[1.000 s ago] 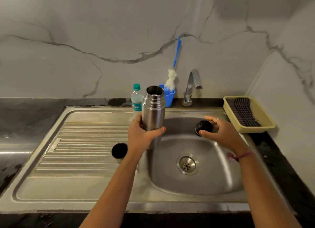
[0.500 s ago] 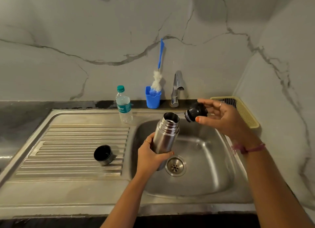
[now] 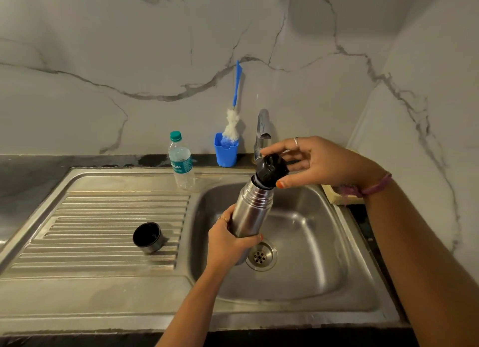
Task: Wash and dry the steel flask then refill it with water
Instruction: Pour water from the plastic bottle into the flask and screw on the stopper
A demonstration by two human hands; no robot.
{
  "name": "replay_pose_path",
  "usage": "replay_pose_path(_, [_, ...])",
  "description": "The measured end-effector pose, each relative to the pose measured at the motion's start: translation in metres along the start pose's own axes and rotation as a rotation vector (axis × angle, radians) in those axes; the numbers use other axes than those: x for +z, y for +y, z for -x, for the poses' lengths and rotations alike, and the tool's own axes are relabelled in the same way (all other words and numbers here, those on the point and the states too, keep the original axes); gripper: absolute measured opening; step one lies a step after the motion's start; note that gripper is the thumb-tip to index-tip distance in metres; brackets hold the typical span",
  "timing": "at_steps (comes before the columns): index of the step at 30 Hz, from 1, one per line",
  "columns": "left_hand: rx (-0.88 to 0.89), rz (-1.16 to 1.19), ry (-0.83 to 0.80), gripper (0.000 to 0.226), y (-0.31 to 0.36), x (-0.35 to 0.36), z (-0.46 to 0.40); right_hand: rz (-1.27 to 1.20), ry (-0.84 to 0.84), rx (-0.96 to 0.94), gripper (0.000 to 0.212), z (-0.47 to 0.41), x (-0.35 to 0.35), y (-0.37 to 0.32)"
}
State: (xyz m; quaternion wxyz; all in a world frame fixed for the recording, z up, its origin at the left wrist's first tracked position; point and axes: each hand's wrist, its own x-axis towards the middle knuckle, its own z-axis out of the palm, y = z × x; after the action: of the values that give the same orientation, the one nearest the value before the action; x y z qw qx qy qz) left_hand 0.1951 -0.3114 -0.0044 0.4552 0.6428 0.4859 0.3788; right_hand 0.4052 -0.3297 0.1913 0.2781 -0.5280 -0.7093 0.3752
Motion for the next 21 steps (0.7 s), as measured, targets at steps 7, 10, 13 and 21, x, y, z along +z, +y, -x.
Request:
replay_pose_path(7, [0.02, -0.005, -0.001, 0.082, 0.004, 0.001, -0.002, 0.195, -0.16, 0.059, 0.059, -0.022, -0.001, -0.002])
replay_pose_path(10, [0.036, -0.017, -0.009, 0.082, 0.007, 0.0, -0.004, 0.376, -0.146, 0.074, 0.049, -0.031, 0.004, -0.003])
replay_pose_path(13, [0.04, -0.022, -0.019, 0.083, 0.006, 0.0, -0.005, 0.527, -0.107, 0.106, 0.051, -0.038, 0.008, -0.003])
replay_pose_path(21, [0.028, -0.015, -0.017, 0.081, 0.007, 0.002, -0.006, 0.521, -0.323, 0.012, 0.071, -0.034, -0.003, -0.006])
